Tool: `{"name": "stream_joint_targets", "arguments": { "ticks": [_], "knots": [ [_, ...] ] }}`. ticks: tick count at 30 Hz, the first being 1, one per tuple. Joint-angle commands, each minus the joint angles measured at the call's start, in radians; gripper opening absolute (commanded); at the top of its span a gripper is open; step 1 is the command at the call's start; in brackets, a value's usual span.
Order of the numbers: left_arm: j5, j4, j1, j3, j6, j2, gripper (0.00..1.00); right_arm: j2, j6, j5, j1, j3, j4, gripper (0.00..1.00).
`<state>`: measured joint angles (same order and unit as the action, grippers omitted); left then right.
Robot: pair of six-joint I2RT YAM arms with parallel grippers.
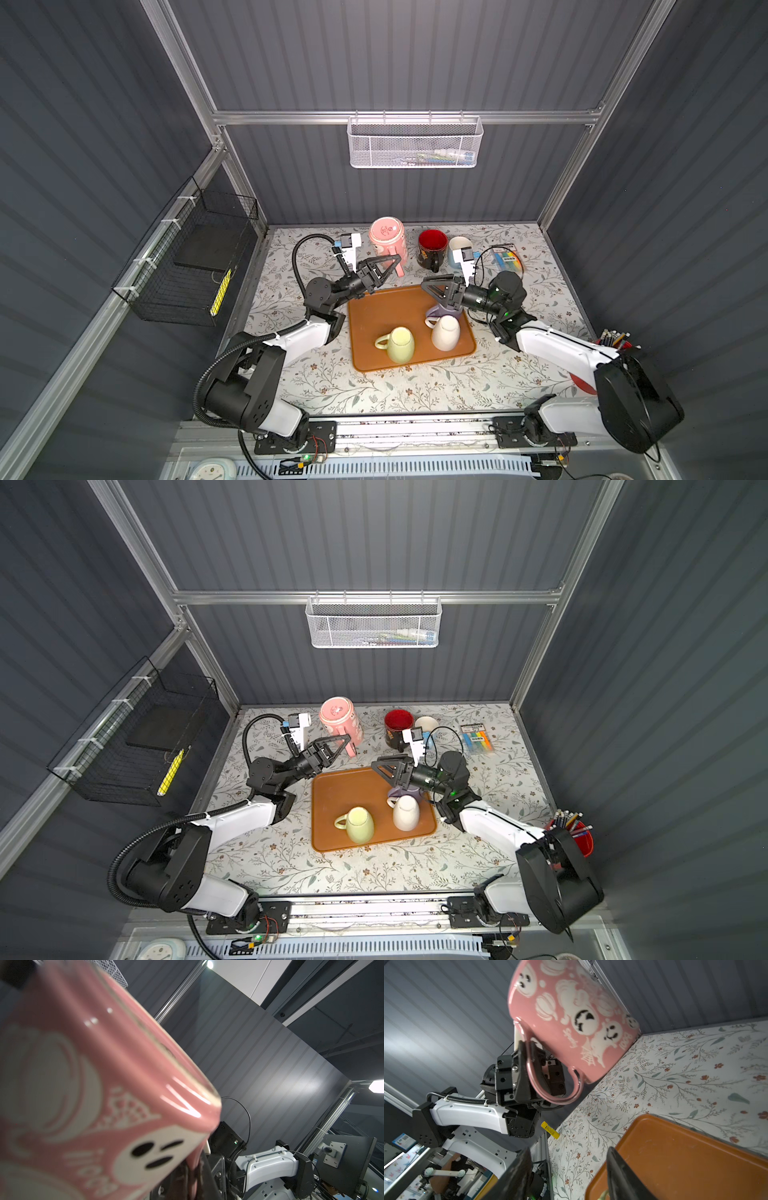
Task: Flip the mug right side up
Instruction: 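Raise the pink mug high while right gripper reaches up to its handle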
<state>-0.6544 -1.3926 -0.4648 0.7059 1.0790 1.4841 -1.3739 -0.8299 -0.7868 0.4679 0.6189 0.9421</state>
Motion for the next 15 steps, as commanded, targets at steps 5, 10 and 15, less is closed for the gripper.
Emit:
{"name": "stream_joint_targets", "arguments": {
  "ticks": [5,10,15],
  "knots": [
    [0.022,-0.100,0.003,0.067,-0.014,-0.019,0.00,-0.126,-0.221,-0.013,-0.004,-0.011,0.318,0.57],
    [0.015,-0.072,0.003,0.067,-0.031,-0.022,0.00,-0.235,-0.388,-0.015,-0.005,-0.006,0.520,0.57],
    [0.008,-0.075,0.003,0.095,-0.030,-0.006,0.00,-0.286,-0.435,-0.025,0.013,0.043,0.538,0.56]
  ]
}}
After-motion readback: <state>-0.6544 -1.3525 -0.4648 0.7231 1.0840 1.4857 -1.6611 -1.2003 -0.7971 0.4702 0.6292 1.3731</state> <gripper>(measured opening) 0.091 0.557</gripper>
